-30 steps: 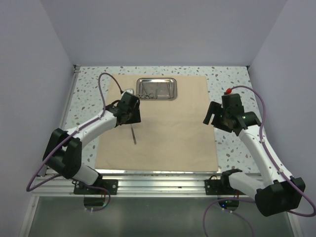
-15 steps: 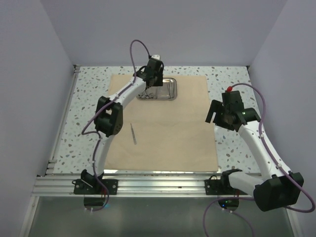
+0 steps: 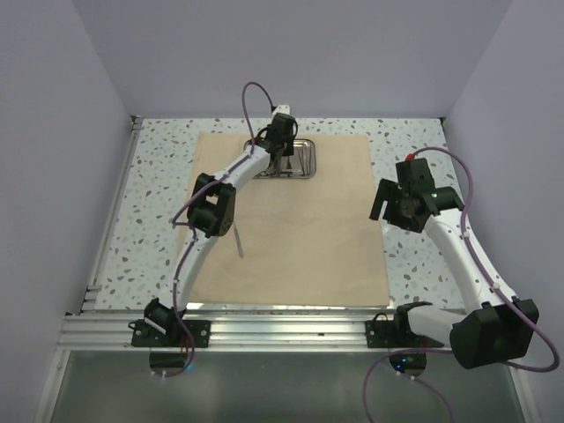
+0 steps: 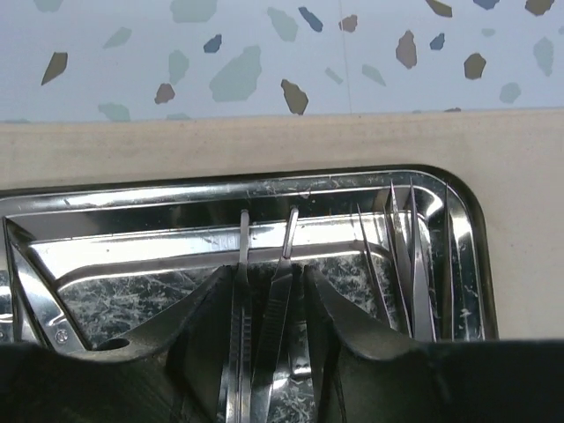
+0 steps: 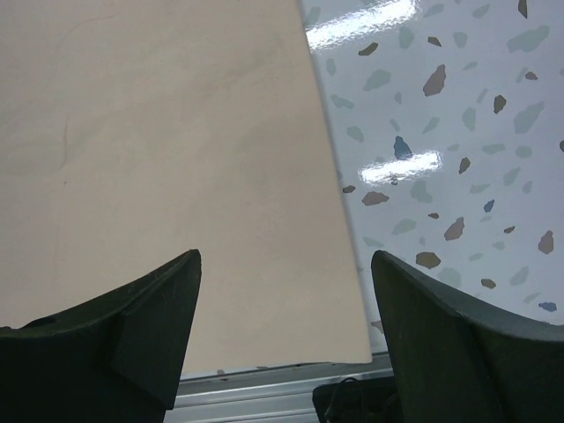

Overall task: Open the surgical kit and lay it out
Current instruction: Pick up the medical item from the container.

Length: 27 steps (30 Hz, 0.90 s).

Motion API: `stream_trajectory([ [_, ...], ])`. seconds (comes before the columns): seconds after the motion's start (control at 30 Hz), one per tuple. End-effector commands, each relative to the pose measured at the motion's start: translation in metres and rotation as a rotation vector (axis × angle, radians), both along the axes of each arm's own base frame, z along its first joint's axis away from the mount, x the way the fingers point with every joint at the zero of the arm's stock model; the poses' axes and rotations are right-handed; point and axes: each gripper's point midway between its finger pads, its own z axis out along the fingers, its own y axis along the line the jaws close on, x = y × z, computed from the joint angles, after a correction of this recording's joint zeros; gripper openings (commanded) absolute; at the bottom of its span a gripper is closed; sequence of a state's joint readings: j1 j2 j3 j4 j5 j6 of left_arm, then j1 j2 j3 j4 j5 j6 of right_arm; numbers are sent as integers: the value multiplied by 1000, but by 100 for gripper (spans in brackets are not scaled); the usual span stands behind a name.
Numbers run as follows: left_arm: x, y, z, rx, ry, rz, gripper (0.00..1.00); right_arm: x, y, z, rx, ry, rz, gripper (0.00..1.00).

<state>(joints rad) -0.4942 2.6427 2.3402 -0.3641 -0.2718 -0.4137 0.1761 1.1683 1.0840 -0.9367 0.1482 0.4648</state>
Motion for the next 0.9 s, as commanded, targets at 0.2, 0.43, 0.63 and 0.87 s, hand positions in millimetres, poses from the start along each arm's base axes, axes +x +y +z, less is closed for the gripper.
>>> stream_trajectory([
  [0.2,44,19,22,-39,-157,87,41,12,-6,8,-50,-9,16,82],
  [0.43,47,23,4,-12,-135,61,38,17,-7,8,-59,-12,16,82],
  [0.63,42,12,2,-3,-114,-10,34,20,-7,7,-57,-12,14,82],
  [0.87,12,17,-32,96,39,-120,30,18,-6,7,-48,-22,13,82],
])
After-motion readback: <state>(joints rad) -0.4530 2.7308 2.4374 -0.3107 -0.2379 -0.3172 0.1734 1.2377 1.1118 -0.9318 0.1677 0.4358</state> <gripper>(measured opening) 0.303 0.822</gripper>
